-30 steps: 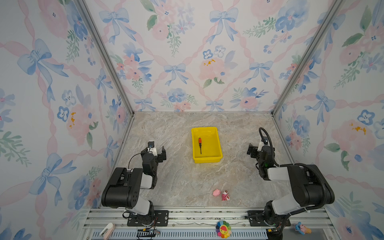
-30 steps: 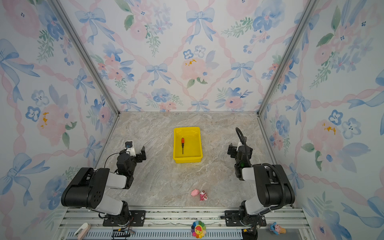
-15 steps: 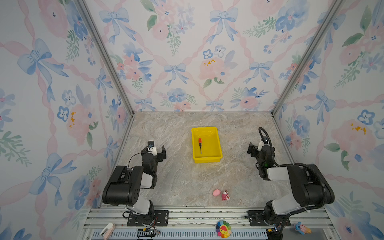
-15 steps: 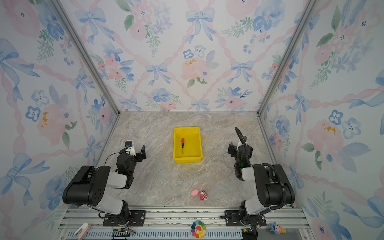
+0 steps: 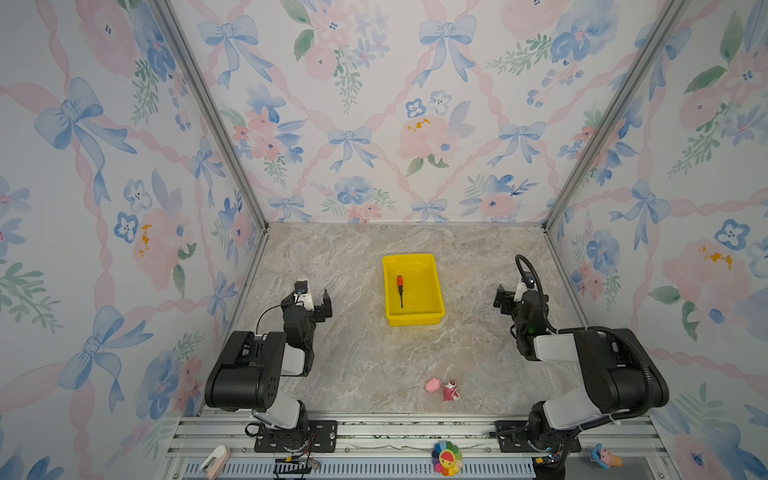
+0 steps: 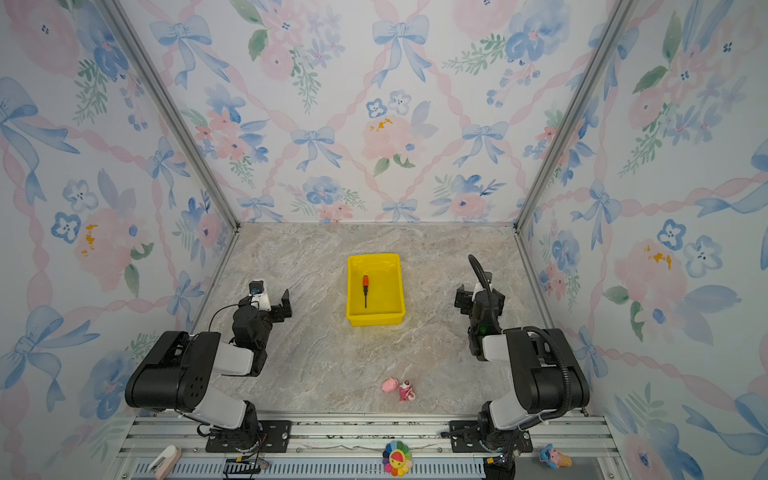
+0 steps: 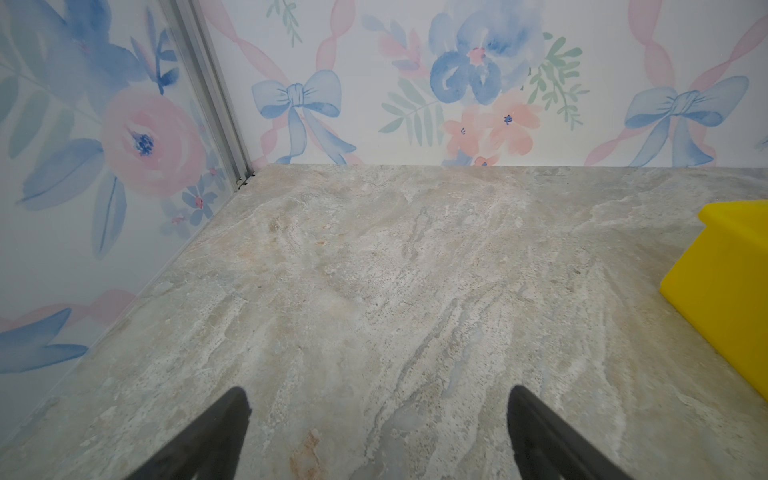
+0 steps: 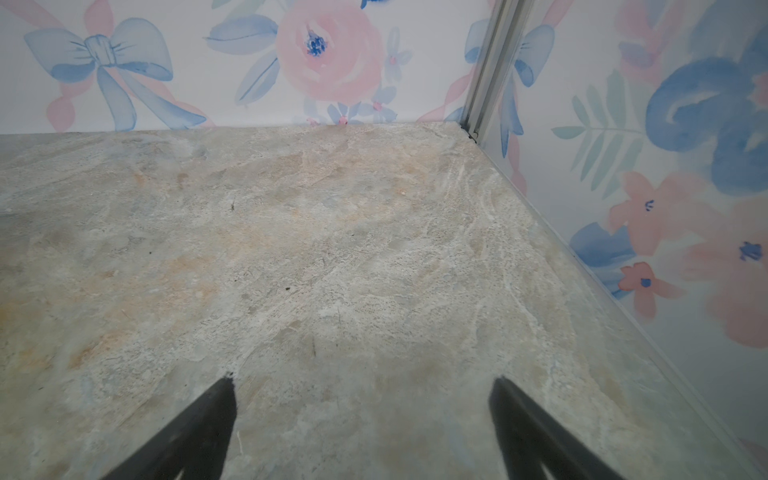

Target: Put the screwdriver in the bin

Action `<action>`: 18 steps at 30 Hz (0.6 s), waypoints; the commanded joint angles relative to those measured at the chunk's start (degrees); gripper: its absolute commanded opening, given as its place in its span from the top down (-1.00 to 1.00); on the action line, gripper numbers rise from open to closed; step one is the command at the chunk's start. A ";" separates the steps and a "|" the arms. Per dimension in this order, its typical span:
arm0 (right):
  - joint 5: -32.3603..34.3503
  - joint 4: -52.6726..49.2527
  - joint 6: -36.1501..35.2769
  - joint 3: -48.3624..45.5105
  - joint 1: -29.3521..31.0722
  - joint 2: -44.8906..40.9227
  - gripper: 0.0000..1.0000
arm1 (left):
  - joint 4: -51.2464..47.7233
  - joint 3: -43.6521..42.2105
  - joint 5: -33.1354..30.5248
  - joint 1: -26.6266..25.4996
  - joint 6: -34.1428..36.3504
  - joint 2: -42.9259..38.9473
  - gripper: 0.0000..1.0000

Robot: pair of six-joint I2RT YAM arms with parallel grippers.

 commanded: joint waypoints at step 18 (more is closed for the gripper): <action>-3.41 0.13 -1.51 0.87 0.13 0.37 -0.94 | 1.22 0.83 -0.37 0.11 -0.25 0.94 -0.95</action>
